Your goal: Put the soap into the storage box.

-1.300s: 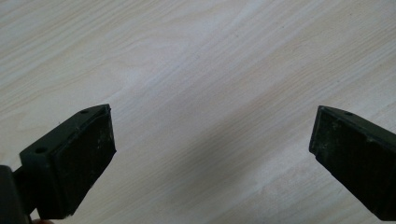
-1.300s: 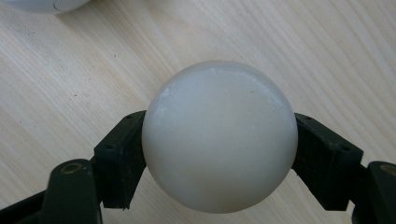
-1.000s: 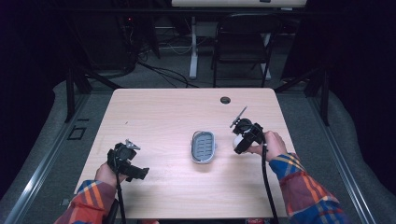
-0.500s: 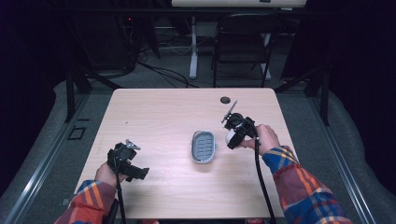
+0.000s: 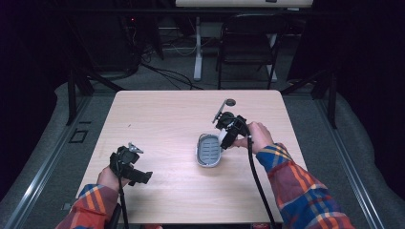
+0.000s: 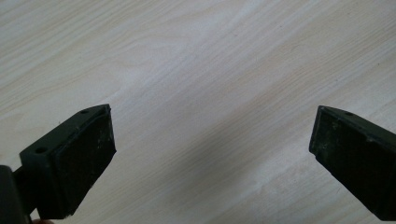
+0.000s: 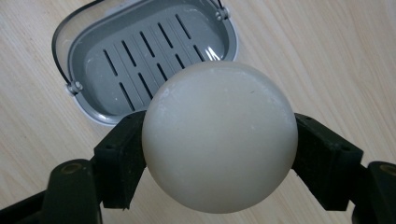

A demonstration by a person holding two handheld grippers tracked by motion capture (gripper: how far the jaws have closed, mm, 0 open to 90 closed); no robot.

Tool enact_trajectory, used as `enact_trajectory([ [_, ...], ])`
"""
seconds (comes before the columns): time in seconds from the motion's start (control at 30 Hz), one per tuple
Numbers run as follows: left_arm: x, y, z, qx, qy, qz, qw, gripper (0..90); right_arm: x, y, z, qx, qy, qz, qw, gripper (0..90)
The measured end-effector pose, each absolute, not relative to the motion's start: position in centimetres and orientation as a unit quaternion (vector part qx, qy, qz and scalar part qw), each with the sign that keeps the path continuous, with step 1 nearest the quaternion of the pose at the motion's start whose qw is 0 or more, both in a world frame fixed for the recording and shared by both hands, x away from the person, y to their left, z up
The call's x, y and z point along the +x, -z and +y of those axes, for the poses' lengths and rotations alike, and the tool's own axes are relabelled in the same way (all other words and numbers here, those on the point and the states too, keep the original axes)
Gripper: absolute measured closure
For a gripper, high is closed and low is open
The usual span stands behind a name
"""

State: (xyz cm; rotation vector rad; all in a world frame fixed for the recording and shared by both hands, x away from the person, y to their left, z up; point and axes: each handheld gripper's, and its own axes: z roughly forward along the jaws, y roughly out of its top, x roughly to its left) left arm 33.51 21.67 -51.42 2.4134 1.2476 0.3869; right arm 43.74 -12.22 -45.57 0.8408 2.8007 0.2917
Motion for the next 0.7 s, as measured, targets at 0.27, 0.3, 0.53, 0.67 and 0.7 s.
enact_trajectory([
  [0.27, 33.5, 51.4, 21.7, 0.862, -0.137, 0.446, 0.197, 0.3, 44.1, 45.8, -9.8, 0.265, -0.1, 0.954, 0.094, 24.5],
  [0.3, 33.5, 51.4, 21.7, 0.862, -0.137, 0.446, 0.197, 0.3, 44.1, 45.8, -9.8, 0.265, -0.1, 0.954, 0.094, 24.5],
  [0.53, 33.5, 51.4, 21.7, 0.862, -0.137, 0.446, 0.196, 0.3, 44.5, 46.6, -8.2, 0.254, -0.087, 0.959, 0.086, 24.5],
  [0.67, 33.5, 51.4, 21.7, 0.862, -0.137, 0.446, 0.197, 0.3, 44.6, 47.0, -7.8, 0.251, -0.086, 0.961, 0.084, 24.5],
  [0.7, 33.5, 51.4, 21.7, 0.862, -0.136, 0.446, 0.197, 0.3, 44.7, 47.1, -7.6, 0.25, -0.084, 0.961, 0.084, 24.5],
])
